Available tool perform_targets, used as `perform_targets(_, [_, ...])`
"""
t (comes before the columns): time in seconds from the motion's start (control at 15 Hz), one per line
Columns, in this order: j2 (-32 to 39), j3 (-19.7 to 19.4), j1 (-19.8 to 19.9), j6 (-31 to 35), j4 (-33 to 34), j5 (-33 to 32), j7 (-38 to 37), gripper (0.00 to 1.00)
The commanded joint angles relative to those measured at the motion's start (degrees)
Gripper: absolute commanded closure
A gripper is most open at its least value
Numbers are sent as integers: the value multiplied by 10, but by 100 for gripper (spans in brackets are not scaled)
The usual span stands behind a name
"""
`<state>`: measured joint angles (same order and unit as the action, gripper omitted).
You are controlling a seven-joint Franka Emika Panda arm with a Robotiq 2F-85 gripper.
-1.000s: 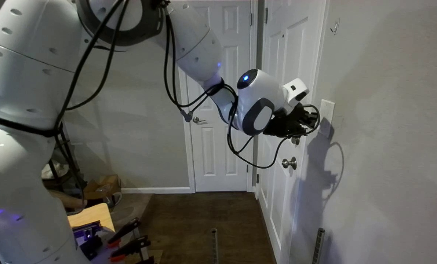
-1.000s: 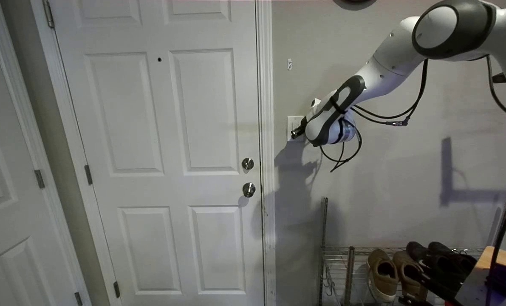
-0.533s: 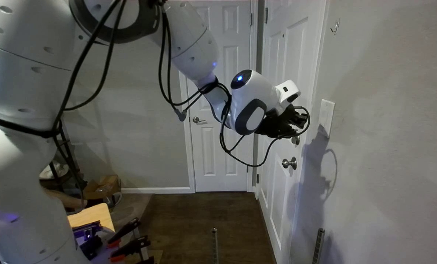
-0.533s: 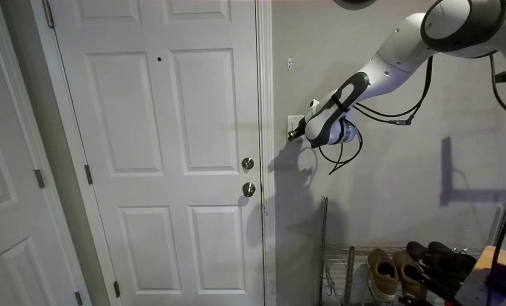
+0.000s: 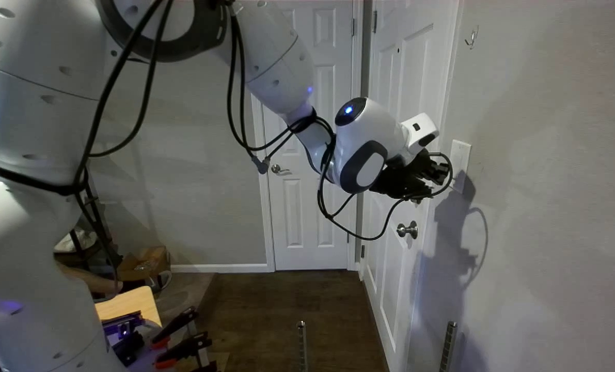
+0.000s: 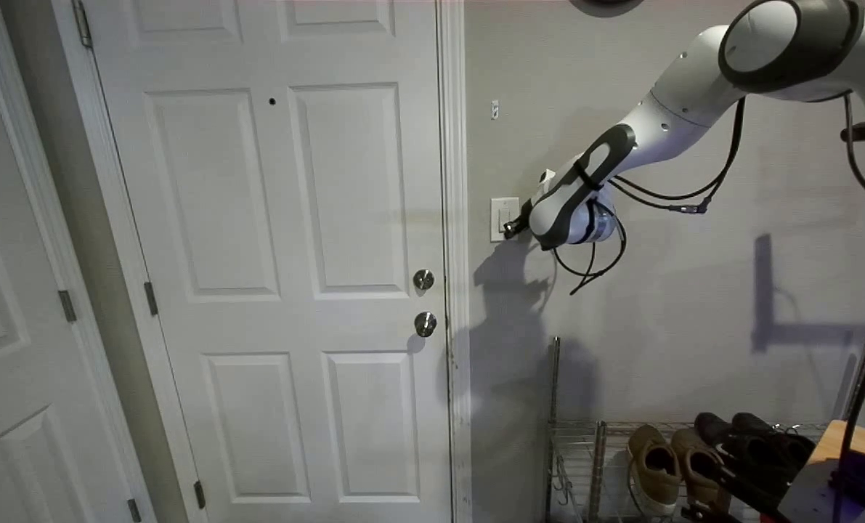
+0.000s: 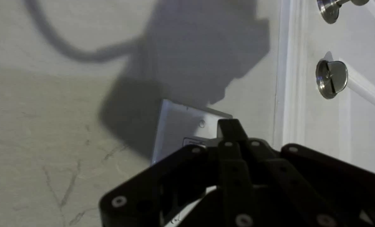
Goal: Turn off the light
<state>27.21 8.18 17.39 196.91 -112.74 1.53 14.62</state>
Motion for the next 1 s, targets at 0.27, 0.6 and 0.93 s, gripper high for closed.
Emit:
perform_targets(0.27, [21, -15, -8, -14, 51, 14, -3, 99])
perform_targets(0.6, [49, -25, -15, -37, 91, 18, -8, 99])
perform_targets(0.93, [32, 17, 18, -39, 68, 6, -25, 99])
